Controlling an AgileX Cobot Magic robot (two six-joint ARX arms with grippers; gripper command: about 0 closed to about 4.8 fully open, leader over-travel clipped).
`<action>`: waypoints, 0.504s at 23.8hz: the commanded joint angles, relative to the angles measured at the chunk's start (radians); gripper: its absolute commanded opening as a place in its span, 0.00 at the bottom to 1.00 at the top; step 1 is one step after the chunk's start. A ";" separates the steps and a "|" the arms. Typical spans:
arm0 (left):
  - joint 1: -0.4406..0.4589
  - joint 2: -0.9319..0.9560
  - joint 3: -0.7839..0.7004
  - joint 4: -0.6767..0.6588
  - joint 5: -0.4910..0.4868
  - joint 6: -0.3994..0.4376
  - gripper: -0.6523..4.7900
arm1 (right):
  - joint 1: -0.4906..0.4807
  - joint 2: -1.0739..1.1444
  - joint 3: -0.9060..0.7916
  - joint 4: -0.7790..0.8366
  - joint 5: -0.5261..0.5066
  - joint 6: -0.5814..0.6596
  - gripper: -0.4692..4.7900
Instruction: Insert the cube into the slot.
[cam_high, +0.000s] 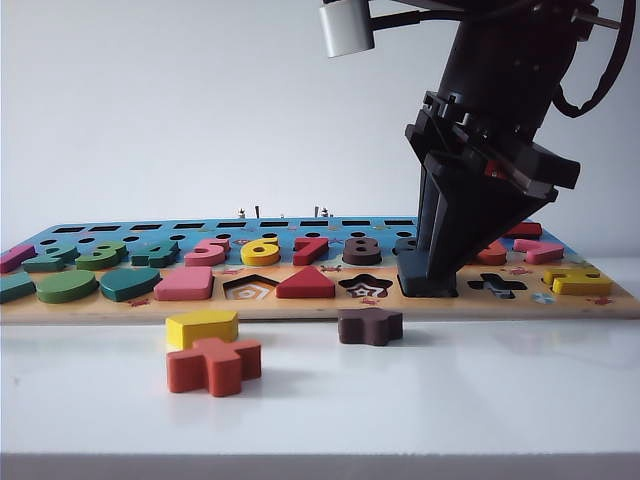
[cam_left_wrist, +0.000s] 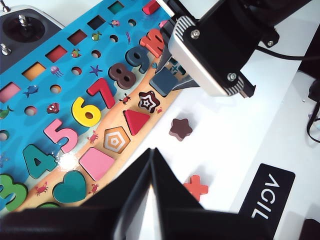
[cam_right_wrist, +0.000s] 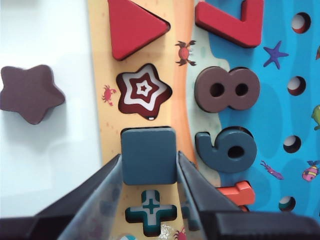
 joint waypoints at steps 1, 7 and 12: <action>0.001 -0.001 0.003 0.016 0.003 0.004 0.16 | 0.002 -0.002 0.000 0.007 -0.007 0.002 0.28; 0.001 -0.001 0.003 0.016 0.003 0.004 0.16 | 0.002 -0.002 -0.005 0.002 -0.007 0.002 0.28; 0.001 -0.001 0.003 0.016 0.003 0.004 0.16 | 0.002 -0.002 -0.005 0.000 -0.007 0.004 0.29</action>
